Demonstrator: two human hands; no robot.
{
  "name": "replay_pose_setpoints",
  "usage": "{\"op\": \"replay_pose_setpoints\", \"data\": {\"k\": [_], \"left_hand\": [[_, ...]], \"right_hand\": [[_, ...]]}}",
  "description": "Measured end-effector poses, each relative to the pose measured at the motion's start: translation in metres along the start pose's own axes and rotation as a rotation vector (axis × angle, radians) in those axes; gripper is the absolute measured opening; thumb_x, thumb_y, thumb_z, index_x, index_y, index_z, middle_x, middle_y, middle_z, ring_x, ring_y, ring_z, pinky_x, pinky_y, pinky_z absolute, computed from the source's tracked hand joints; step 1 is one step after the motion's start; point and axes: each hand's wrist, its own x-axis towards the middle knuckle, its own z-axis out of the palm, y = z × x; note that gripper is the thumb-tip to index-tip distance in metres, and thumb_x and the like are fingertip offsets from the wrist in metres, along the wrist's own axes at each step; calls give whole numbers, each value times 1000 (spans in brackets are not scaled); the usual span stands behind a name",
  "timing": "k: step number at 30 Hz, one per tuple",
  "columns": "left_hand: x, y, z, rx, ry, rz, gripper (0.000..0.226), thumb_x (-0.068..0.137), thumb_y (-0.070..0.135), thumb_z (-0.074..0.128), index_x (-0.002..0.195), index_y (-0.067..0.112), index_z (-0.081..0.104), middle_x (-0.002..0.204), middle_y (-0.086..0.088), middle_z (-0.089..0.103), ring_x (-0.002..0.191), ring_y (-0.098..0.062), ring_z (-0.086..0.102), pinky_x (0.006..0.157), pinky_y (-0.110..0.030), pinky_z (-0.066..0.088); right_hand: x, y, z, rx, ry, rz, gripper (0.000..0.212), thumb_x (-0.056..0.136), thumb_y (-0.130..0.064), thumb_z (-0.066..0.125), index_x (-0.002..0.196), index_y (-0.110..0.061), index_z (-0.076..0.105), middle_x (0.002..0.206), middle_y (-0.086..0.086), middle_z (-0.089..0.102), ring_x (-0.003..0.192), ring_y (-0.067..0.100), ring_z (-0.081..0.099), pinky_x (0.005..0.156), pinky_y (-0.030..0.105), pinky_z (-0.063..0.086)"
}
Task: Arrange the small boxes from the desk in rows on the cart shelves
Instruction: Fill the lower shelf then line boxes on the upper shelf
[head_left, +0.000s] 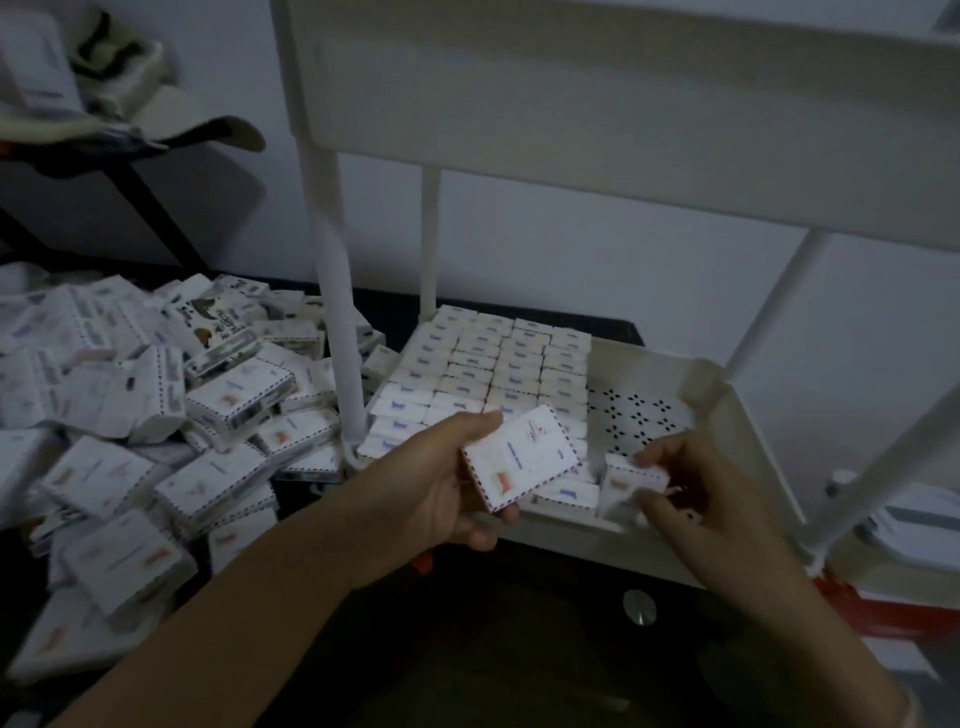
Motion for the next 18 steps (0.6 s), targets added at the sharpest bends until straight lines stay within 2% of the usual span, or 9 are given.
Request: {"op": "replay_pose_setpoints", "data": {"k": [4,6,8,10,12,14,16,18], "left_hand": [[2,-1,-4,191,56,69,25,90,8,59,114,11,57,86,-8,61,62,-10,60,50,-23,43],[5,-1,-5,334,120,127,28,91,10,63,118,13,55,83,-6,67,62,-8,62,55,-23,48],[9,-1,-6,419,163,212,38,86,12,69,119,20,52,93,-1,73,68,-6,68,61,-19,52],[15,1,-5,447,171,315,40,82,11,74,115,21,53,100,3,73,79,-4,71,63,-15,53],[26,3,-3,530,189,415,35,81,13,76,108,20,55,97,7,73,80,1,69,61,-15,54],[39,5,2,658,217,549,29,81,17,77,101,20,55,91,11,70,74,6,66,58,-14,52],[52,6,11,813,237,690,29,80,23,78,100,23,55,94,11,69,73,5,63,61,-17,51],[64,6,21,951,240,800,31,79,27,78,100,21,56,101,7,69,85,-5,64,72,-29,54]], "right_hand": [[-5,0,5,17,51,-2,15,81,-18,60,92,-29,57,95,-12,65,85,-2,61,68,23,50],[-9,-1,8,11,87,5,15,82,-18,60,92,-30,57,92,-14,65,84,-3,60,69,22,49],[-12,-4,10,0,94,20,8,86,-26,55,91,-31,57,91,-16,64,86,-5,59,71,21,49],[-10,-5,11,-26,86,42,17,87,-30,43,86,-30,60,86,-16,64,85,-4,58,71,24,47],[-6,-3,11,-3,114,94,28,84,-24,37,80,-26,64,83,-15,66,83,0,58,75,32,49],[-3,-4,12,19,160,144,33,91,-12,37,79,-22,66,83,-11,68,84,3,62,81,38,52],[0,-5,13,-5,195,188,35,93,-4,37,82,-21,66,84,-7,69,85,7,64,84,41,52],[3,-7,14,-72,210,227,30,93,-5,39,87,-23,63,85,-8,69,86,11,63,84,42,51]]}}
